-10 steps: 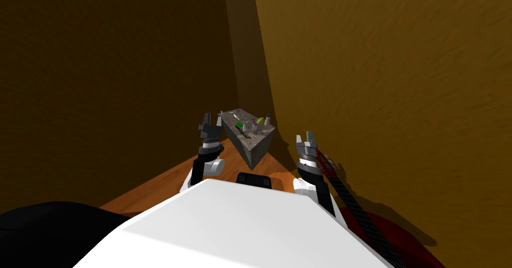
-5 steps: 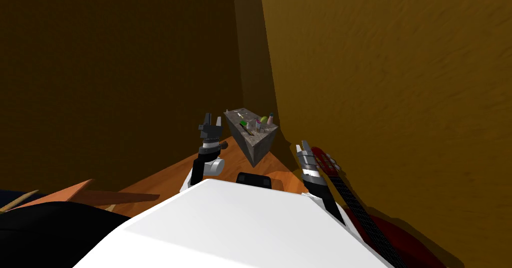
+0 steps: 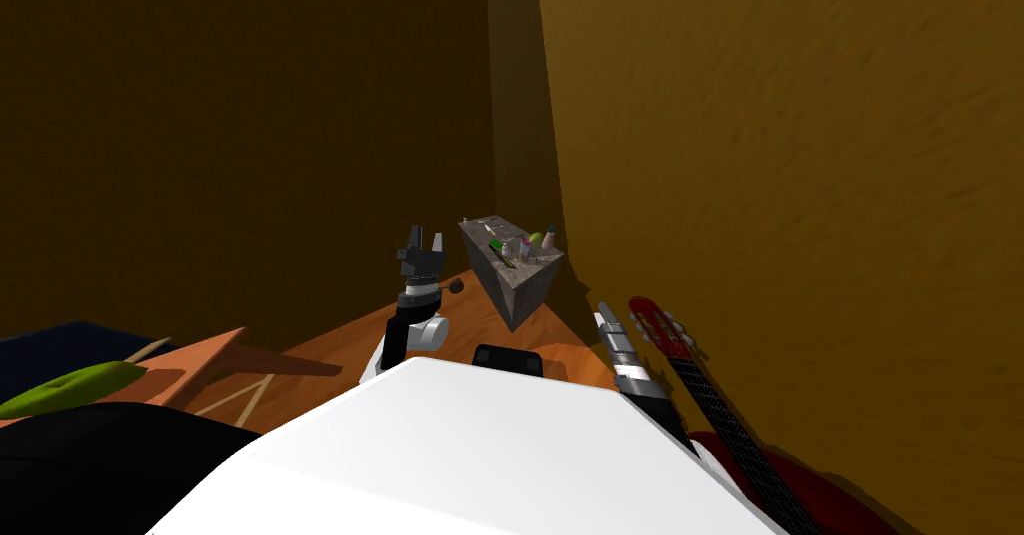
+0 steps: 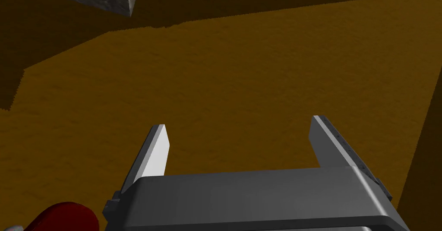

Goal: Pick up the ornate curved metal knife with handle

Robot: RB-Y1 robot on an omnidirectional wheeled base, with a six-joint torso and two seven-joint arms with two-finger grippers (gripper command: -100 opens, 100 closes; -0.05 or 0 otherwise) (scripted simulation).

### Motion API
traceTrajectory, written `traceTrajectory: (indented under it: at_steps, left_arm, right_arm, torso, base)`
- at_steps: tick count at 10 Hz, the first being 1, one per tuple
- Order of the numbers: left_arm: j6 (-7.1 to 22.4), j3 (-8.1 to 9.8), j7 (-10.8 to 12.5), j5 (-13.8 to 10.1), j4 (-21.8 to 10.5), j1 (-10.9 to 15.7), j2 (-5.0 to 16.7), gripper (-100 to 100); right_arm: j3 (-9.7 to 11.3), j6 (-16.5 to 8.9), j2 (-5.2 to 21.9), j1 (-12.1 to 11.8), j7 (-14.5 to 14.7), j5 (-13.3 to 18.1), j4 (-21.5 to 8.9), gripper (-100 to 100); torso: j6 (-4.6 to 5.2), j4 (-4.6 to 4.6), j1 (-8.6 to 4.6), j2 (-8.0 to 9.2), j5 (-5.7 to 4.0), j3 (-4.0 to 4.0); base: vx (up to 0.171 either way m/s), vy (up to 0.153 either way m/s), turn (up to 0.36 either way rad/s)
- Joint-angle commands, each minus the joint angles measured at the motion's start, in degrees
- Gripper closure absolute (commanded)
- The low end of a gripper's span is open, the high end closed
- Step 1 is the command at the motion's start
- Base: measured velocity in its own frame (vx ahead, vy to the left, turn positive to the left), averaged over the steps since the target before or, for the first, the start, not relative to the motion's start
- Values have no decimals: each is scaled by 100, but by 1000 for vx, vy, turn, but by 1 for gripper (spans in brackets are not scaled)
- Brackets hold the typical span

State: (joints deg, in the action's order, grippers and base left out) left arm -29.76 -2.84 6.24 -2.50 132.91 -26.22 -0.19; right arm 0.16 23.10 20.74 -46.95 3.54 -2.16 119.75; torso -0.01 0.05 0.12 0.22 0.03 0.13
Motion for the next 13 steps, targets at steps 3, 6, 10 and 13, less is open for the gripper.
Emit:
traceTrajectory:
  at_steps: [3,6,10,13]
  left_arm:
    - [0,0,0,0,0,-1,0,0]
    - [0,0,0,0,0,-1,0,0]
    - [0,0,0,0,0,-1,0,0]
    - [0,1,0,0,1,-2,0,0]
  right_arm:
    - [49,65,411,-343,39,88,-320,-100]
    - [121,142,958,-694,82,192,-757,-100]
    - [231,235,1557,-1015,142,305,-1234,-100]
    - [377,342,2057,-1302,216,425,-1686,-100]
  torso:
    - [1,-3,4,-14,1,-8]
    - [0,-4,10,-22,1,-12]
    - [-1,-6,3,-31,1,-18]
    - [1,-7,6,-33,3,-19]
  base:
    - [-13,52,78]
    - [3,68,133]
    - [20,60,105]
    - [39,73,116]
